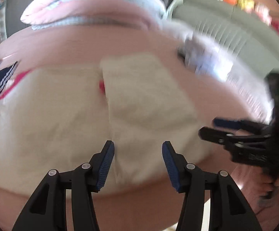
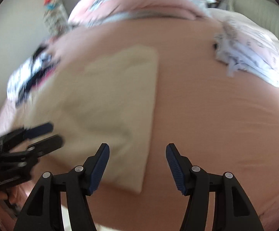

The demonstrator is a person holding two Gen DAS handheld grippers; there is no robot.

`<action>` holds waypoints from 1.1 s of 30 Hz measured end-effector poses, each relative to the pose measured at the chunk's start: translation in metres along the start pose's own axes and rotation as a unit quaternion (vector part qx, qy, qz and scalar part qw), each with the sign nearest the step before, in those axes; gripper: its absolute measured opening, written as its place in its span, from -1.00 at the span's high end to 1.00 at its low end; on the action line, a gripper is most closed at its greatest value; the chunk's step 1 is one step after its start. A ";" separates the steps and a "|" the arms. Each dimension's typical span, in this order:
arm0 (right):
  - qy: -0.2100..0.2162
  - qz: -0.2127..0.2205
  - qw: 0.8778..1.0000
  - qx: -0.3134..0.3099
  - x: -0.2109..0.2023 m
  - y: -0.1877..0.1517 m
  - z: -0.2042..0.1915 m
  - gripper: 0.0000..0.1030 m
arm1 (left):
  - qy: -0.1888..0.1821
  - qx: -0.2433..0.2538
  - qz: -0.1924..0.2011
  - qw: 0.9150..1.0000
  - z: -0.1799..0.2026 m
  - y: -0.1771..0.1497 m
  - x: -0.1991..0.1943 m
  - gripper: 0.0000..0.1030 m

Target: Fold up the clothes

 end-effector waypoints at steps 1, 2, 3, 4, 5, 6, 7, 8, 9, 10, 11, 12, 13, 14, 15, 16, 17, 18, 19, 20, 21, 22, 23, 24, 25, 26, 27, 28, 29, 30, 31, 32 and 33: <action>-0.019 -0.012 1.000 -0.018 0.004 -0.009 -0.002 -0.16 | -0.005 -0.011 0.005 1.000 -0.008 -0.004 -0.003 0.05; -0.036 -0.022 0.999 -0.033 0.007 -0.018 -0.004 -0.16 | -0.013 -0.023 0.014 1.000 -0.015 -0.007 -0.007 0.05; -0.034 -0.021 0.999 -0.026 0.004 -0.020 0.000 -0.16 | -0.002 -0.037 0.018 0.999 -0.024 -0.008 -0.014 0.05; -0.033 -0.020 0.999 -0.019 0.001 -0.021 0.004 -0.16 | 0.012 -0.052 0.021 0.998 -0.033 -0.009 -0.021 0.01; -0.034 -0.019 0.999 -0.013 -0.001 -0.022 0.007 -0.16 | 0.009 -0.057 0.026 0.998 -0.036 -0.012 -0.029 0.01; -0.035 -0.018 0.999 -0.007 -0.003 -0.024 0.011 -0.17 | 0.003 -0.067 0.034 0.997 -0.039 -0.014 -0.033 -0.01; -0.037 -0.016 0.999 -0.001 -0.006 -0.024 0.014 -0.17 | -0.002 -0.077 0.041 0.996 -0.041 -0.016 -0.035 -0.02; -0.042 -0.007 0.999 -0.001 -0.010 -0.024 0.012 -0.17 | -0.006 -0.087 0.050 0.995 -0.045 -0.012 -0.037 -0.02; -0.047 0.004 0.999 -0.001 -0.014 -0.022 0.009 -0.17 | -0.004 -0.095 0.057 0.994 -0.050 -0.017 -0.039 -0.01; -0.052 0.022 0.998 -0.006 -0.020 -0.017 0.005 -0.17 | 0.006 -0.101 0.062 0.993 -0.053 -0.019 -0.043 -0.01; -0.048 0.036 0.998 -0.010 -0.024 -0.015 -0.001 -0.17 | 0.008 -0.111 0.068 0.991 -0.059 -0.021 -0.048 -0.01; -0.042 0.049 0.998 -0.013 -0.028 -0.012 -0.006 -0.17 | 0.005 -0.133 0.076 0.988 -0.061 -0.021 -0.051 -0.01; -0.029 0.051 0.998 -0.014 -0.030 -0.008 -0.013 -0.17 | 0.002 -0.157 0.083 0.984 -0.061 -0.021 -0.053 -0.01; -0.013 0.048 0.999 -0.020 -0.031 -0.004 -0.020 -0.17 | -0.007 -0.192 0.095 0.977 -0.072 -0.024 -0.061 -0.01; -0.004 0.046 0.998 -0.031 -0.029 0.004 -0.026 -0.17 | -0.024 -0.240 0.107 0.965 -0.085 -0.027 -0.069 -0.01; -0.005 0.050 0.998 -0.040 -0.029 0.012 -0.031 -0.17 | -0.046 -0.295 0.119 0.947 -0.102 -0.033 -0.077 -0.01; -0.004 0.053 0.998 -0.040 -0.029 0.018 -0.034 -0.17 | -0.056 -0.332 0.129 0.933 -0.115 -0.038 -0.085 -0.01; -0.003 0.055 0.998 -0.040 -0.028 0.024 -0.036 -0.17 | -0.056 -0.360 0.143 0.920 -0.128 -0.043 -0.091 -0.01; -0.001 0.057 0.998 -0.040 -0.028 0.030 -0.039 -0.17 | -0.054 -0.375 0.157 0.912 -0.139 -0.048 -0.097 0.00; 0.000 0.058 0.998 -0.039 -0.027 0.036 -0.041 -0.17 | -0.051 -0.388 0.172 0.904 -0.150 -0.053 -0.102 0.00; 0.005 0.056 0.998 -0.037 -0.021 0.037 -0.042 -0.17 | -0.048 -0.401 0.186 0.896 -0.161 -0.058 -0.107 0.00; 0.010 0.053 0.998 -0.034 -0.016 0.038 -0.043 -0.17 | -0.046 -0.409 0.210 0.887 -0.170 -0.061 -0.114 0.00; 0.014 0.051 0.998 -0.031 -0.011 0.039 -0.043 -0.17 | -0.034 -0.413 0.227 0.881 -0.178 -0.064 -0.119 0.00; 0.013 0.053 0.998 -0.027 -0.006 0.039 -0.040 -0.17 | -0.021 -0.416 0.244 0.876 -0.185 -0.066 -0.124 0.00; 0.013 0.054 0.998 -0.019 -0.001 0.040 -0.036 -0.17 | -0.008 -0.419 0.252 0.873 -0.190 -0.068 -0.126 0.00; 0.019 0.054 0.998 -0.005 0.005 0.039 -0.030 -0.17 | -0.004 -0.420 0.259 0.870 -0.195 -0.070 -0.128 0.00; 0.025 0.053 0.998 0.011 0.013 0.039 -0.025 -0.17 | -0.003 -0.421 0.266 0.867 -0.194 -0.067 -0.123 0.00; 0.029 0.050 0.998 0.028 0.016 0.035 -0.019 -0.18 | -0.003 -0.422 0.272 0.865 -0.193 -0.063 -0.116 0.00; 0.031 0.044 0.998 0.038 0.018 0.033 -0.015 -0.18 | 0.001 -0.419 0.274 0.866 -0.193 -0.060 -0.111 0.00; 0.032 0.039 0.998 0.047 0.020 0.032 -0.011 -0.17 | 0.010 -0.413 0.276 0.868 -0.194 -0.057 -0.110 0.00; 0.035 0.040 0.997 0.049 0.020 0.034 -0.011 -0.17 | 0.019 -0.406 0.277 0.870 -0.195 -0.054 -0.109 0.00; 0.033 0.047 0.997 0.049 0.018 0.037 -0.012 -0.17 | 0.027 -0.401 0.279 0.872 -0.197 -0.055 -0.113 0.00; 0.033 0.056 0.997 0.047 0.016 0.040 -0.013 -0.17 | 0.033 -0.395 0.279 0.875 -0.198 -0.049 -0.110 0.00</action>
Point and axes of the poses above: each gripper's, at about its wrist camera, not at the fingertips, and x roughly the way its jaws point, z to its right, y to its top, the point moved 6 cm from there along x, roughly the way its jaws point, and after that the axes turned 15 degrees about -y, right-handed, at the moved point
